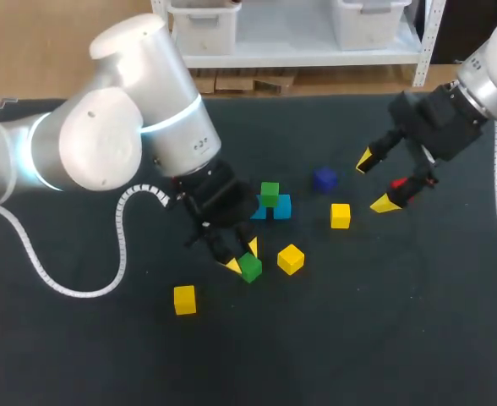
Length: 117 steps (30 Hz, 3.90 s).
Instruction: Place the blue cubes, place green cubes on the blue cubes, place the yellow cubes on the green cubes, then place the red cubes on the yellow cubes, and place purple cube on the red cubes.
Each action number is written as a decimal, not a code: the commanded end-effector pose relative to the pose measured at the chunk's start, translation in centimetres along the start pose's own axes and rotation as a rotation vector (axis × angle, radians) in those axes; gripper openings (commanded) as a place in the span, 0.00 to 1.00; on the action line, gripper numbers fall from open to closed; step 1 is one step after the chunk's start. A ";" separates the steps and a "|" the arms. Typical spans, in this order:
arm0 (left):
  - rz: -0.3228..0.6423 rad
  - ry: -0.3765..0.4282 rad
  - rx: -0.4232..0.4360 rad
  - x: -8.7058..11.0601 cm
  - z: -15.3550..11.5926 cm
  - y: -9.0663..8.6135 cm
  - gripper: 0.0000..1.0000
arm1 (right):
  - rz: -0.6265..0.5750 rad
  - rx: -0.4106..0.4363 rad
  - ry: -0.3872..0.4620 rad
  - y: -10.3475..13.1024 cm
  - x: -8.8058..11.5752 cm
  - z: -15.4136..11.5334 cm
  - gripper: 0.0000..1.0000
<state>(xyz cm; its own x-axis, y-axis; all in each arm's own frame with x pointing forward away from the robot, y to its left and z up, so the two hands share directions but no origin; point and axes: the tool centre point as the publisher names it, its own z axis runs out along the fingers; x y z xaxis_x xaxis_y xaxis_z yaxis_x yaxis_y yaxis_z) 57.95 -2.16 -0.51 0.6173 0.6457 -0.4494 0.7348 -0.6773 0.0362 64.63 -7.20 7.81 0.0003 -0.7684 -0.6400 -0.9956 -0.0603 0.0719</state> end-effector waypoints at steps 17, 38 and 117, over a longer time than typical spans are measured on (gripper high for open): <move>-0.356 0.147 -0.141 2.7 -9.8 2.4 0.00 | -0.002 -0.002 -0.003 -0.1 0.0 0.0 1.00; -0.563 0.106 -0.200 5.0 -8.7 7.4 0.00 | -0.002 -0.002 -0.003 -0.1 0.0 0.0 1.00; -0.654 0.077 -0.218 6.6 -6.5 8.3 0.00 | -0.002 -0.002 -0.003 -0.1 0.0 0.0 1.00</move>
<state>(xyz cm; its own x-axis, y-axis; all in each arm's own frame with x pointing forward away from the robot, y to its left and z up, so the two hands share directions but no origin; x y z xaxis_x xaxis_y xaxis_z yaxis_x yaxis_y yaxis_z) 69.78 -1.14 2.69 0.0413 0.9240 -0.3801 0.9977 -0.0588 -0.0346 64.64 -7.20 7.81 0.0003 -0.7683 -0.6401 -0.9956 -0.0605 0.0721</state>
